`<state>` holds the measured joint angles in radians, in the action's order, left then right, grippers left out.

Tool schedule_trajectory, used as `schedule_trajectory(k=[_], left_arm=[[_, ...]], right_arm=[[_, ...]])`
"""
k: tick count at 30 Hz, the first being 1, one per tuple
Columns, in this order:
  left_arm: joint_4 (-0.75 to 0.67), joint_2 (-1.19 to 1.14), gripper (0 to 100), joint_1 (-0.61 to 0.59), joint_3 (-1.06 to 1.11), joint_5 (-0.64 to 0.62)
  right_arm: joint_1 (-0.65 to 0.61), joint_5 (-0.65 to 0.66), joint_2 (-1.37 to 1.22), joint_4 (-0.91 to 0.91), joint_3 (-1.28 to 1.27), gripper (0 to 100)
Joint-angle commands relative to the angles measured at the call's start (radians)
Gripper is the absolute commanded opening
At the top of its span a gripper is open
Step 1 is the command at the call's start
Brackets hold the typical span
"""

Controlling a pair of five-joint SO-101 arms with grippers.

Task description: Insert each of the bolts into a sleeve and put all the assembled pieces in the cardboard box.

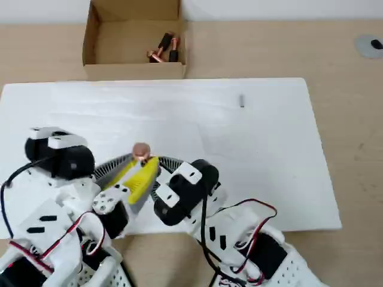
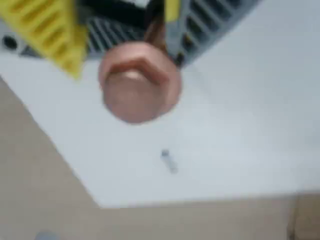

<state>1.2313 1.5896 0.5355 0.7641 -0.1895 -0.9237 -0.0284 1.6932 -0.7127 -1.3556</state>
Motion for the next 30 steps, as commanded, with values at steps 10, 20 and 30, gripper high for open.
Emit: schedule_trajectory(k=[10, 20, 30], left_arm=[[0.169, -0.033, 15, 0.008, -0.186, -0.009], [0.365, -0.277, 15, 0.009, -0.634, 0.026], [0.42, -0.374, 6, -0.209, -0.767, 0.27]], right_arm=[[0.035, 0.0, 0.005, -0.032, 0.09, 0.9], [0.189, -0.005, -0.127, 0.005, 0.254, 0.9], [0.354, -0.005, -0.811, 0.215, 0.822, 0.9]])
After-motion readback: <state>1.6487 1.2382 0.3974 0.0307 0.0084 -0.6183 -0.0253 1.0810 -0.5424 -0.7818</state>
